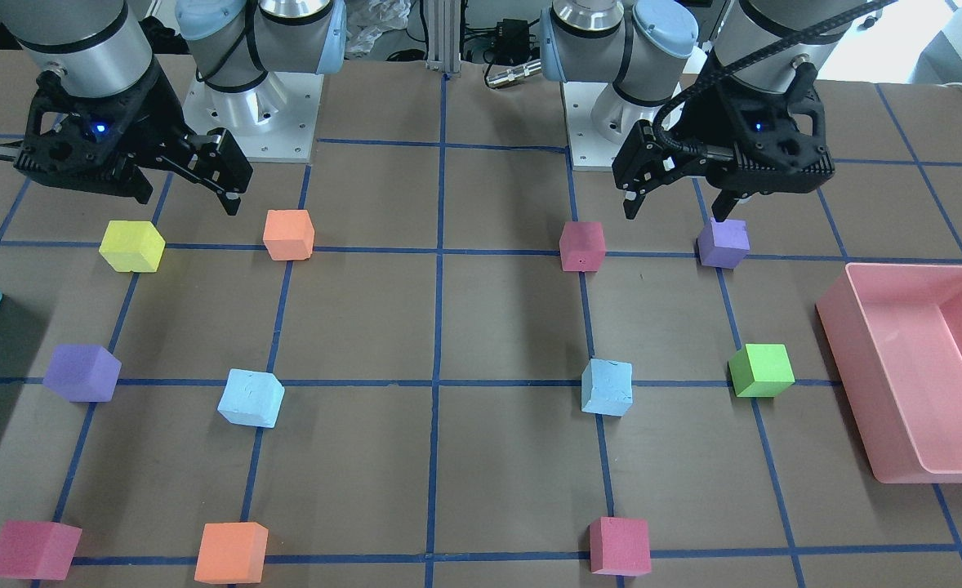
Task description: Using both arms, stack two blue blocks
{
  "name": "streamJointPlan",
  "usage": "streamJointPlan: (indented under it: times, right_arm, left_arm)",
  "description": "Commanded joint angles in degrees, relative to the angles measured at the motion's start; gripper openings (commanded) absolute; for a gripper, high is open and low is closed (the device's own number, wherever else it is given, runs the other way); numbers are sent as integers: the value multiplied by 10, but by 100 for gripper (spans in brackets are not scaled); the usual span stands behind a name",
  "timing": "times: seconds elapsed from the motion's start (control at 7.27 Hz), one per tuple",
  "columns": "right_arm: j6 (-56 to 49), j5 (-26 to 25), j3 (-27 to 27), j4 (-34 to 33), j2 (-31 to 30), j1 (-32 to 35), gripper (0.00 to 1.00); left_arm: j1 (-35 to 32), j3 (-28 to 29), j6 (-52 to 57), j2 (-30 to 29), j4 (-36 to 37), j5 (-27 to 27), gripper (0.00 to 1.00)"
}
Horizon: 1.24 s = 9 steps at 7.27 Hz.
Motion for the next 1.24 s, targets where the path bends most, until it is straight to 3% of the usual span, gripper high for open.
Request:
streamJointPlan:
  times: [0.0, 0.14, 0.41, 0.83, 1.1]
  right_arm:
    - [-1, -5, 7, 1, 48, -1, 100]
    - [-3, -2, 8, -21, 68, -5, 100]
    - [-5, -3, 21, -167, 148, -4, 100]
    - [7, -3, 22, -196, 216, -4, 100]
    - [20, -3, 22, -210, 259, -4, 100]
  left_arm:
    - [1, -16, -2, -22, 15, -2, 100]
    - [1, -22, -7, -51, 59, -6, 100]
    - [0, -46, 6, -122, 152, -5, 100]
    - [0, -112, 8, -193, 284, -1, 100]
    - [1, -113, 39, -209, 288, 13, 100]
